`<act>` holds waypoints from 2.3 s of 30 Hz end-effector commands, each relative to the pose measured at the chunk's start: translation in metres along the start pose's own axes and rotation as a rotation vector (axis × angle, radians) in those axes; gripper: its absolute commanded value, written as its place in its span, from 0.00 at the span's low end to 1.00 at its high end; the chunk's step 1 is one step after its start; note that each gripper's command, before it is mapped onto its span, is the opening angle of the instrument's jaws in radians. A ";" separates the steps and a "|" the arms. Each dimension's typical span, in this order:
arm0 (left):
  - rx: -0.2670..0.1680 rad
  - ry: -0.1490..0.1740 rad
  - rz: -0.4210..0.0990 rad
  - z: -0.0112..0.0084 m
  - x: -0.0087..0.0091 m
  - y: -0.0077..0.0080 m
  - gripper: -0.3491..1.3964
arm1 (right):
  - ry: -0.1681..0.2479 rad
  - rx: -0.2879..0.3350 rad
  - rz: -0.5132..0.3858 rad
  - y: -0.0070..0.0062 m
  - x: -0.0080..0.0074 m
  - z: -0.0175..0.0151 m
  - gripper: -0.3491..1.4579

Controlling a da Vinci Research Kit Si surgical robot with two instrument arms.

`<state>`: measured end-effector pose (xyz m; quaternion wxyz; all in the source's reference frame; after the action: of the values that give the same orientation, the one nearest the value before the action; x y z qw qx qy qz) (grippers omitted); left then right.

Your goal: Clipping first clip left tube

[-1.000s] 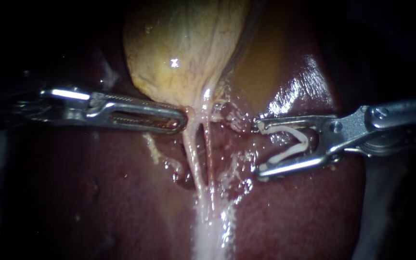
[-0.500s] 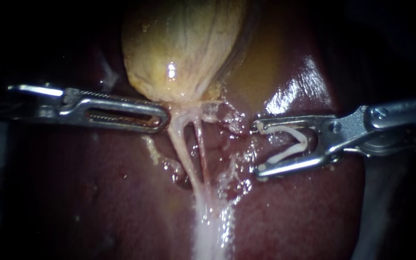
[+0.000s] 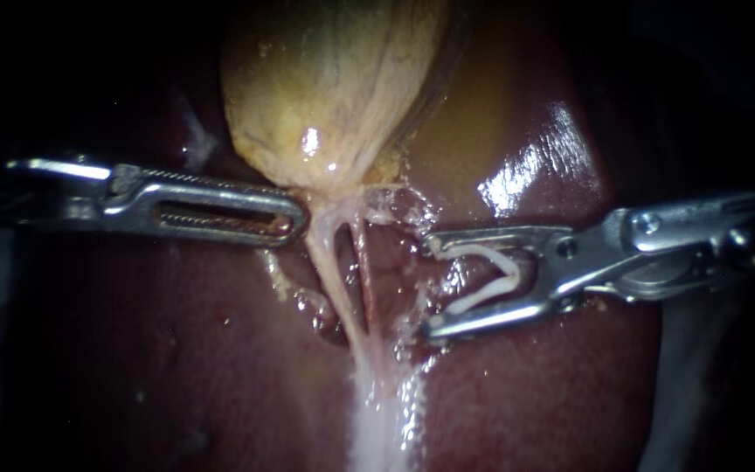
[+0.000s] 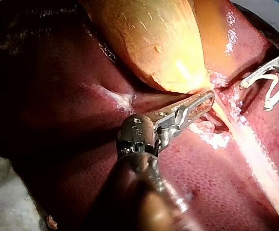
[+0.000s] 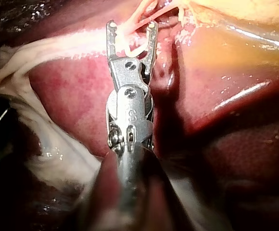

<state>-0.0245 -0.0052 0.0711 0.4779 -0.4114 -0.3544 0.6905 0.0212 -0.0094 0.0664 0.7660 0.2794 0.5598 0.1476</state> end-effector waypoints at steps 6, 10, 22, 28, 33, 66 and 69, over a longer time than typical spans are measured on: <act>0.002 0.001 0.000 0.0002 -0.0001 0.0000 0.00 | 0.001 0.011 -0.004 0.0002 -0.0005 0.0028 0.47; 0.002 0.001 0.000 0.0002 0.0000 0.0000 0.00 | 0.001 0.012 0.000 0.0004 -0.0007 0.0039 0.47; 0.001 0.004 -0.001 0.0003 -0.0001 0.0003 0.00 | -0.011 0.026 0.021 0.0009 -0.0027 0.0066 0.47; 0.001 0.004 -0.001 0.0003 -0.0001 0.0005 0.00 | -0.017 0.052 0.044 0.0005 -0.0039 0.0079 0.47; 0.002 0.005 -0.001 0.0004 -0.0001 0.0005 0.00 | -0.040 0.080 0.068 0.0000 -0.0053 0.0089 0.47; 0.003 0.006 -0.002 0.0008 0.0001 0.0006 0.00 | -0.056 0.131 0.203 0.0008 -0.0074 0.0110 0.00; 0.003 0.006 -0.002 0.0009 0.0001 0.0005 0.00 | -0.056 0.125 0.250 0.0009 -0.0074 0.0109 0.00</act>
<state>-0.0256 -0.0053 0.0710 0.4804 -0.4124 -0.3522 0.6893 0.0291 -0.0156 0.0751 0.7377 0.3976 0.5069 0.2017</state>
